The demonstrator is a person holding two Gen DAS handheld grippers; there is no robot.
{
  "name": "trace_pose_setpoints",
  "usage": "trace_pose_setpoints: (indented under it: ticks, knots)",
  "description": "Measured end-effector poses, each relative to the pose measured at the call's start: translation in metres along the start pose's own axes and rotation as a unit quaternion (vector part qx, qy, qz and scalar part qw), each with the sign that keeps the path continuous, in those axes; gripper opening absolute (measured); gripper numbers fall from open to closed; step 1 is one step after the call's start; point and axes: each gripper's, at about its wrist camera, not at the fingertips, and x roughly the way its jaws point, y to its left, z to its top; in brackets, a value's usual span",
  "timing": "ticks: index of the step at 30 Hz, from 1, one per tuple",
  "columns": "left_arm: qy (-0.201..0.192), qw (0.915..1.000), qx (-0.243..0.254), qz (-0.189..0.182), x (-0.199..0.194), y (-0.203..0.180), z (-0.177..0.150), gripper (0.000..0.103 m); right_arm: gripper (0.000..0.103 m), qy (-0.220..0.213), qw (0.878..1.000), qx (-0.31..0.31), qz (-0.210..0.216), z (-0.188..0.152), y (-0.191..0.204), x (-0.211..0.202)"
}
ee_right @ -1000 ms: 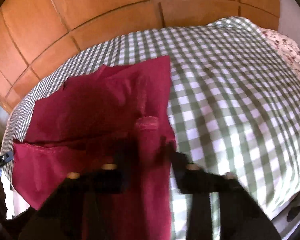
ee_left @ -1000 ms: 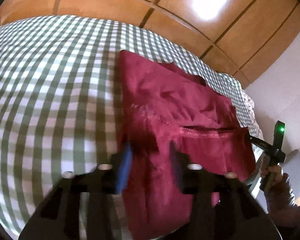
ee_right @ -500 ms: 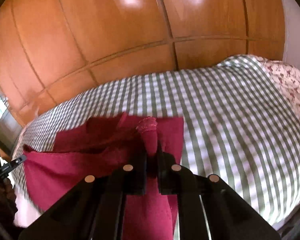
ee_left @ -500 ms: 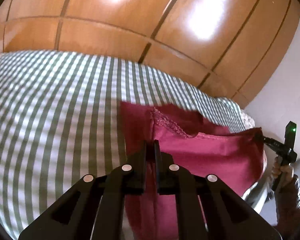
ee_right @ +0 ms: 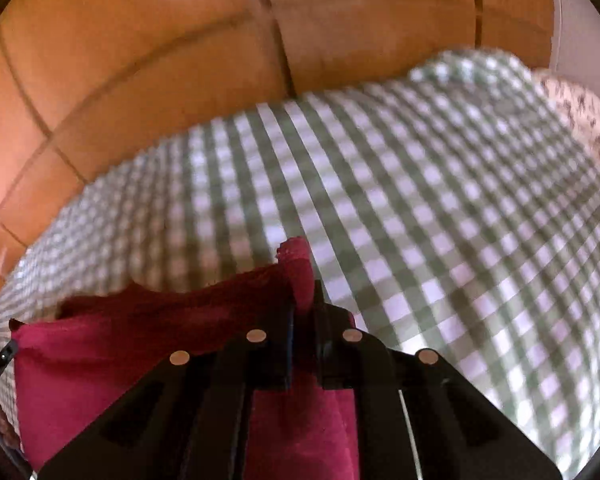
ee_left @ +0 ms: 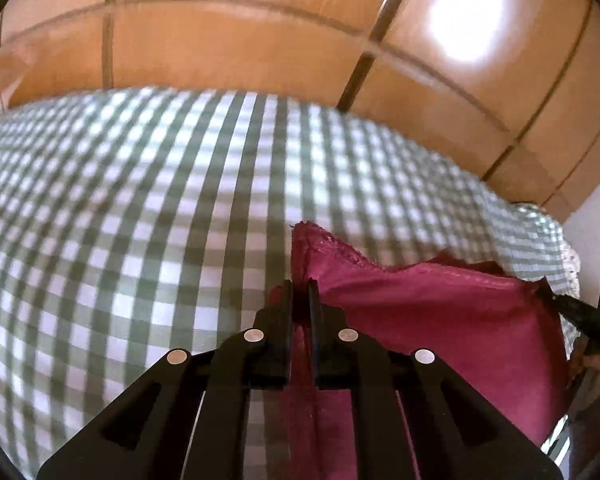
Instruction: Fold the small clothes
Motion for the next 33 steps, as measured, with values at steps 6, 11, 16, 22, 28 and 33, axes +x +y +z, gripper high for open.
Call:
trace_pose_setpoints:
  ticks: [6,11,16,22,28,33]
  knots:
    - [-0.012,0.9992,-0.001,0.039,-0.011,-0.004,-0.007,0.023,0.063,-0.015,1.000,0.013,-0.001,-0.004,-0.011,-0.008]
    - [-0.052,0.9986,0.009,-0.006,-0.063,-0.017,-0.034,0.023,0.067,-0.061,0.997,-0.030,0.040,-0.027,0.008,-0.072]
    - [-0.043,0.9966,0.066,-0.025,-0.084,-0.039,-0.096,0.023,0.071,-0.044,0.986,-0.107,0.121,-0.090,0.055,-0.108]
    - [-0.017,0.9998,0.001,-0.011,-0.104,0.001,-0.143,0.023,0.073,0.009,0.982,-0.156,0.105,-0.163,0.085,-0.089]
    - [-0.005,0.9990,-0.024,-0.037,-0.127,0.022,-0.167,0.023,0.076,-0.001,0.984,-0.147,0.101,-0.166,0.092,-0.094]
    - [-0.009,0.9980,-0.013,-0.061,-0.119,0.002,-0.167,0.023,0.075,-0.014,0.973,-0.173,0.155,-0.177,0.107,-0.125]
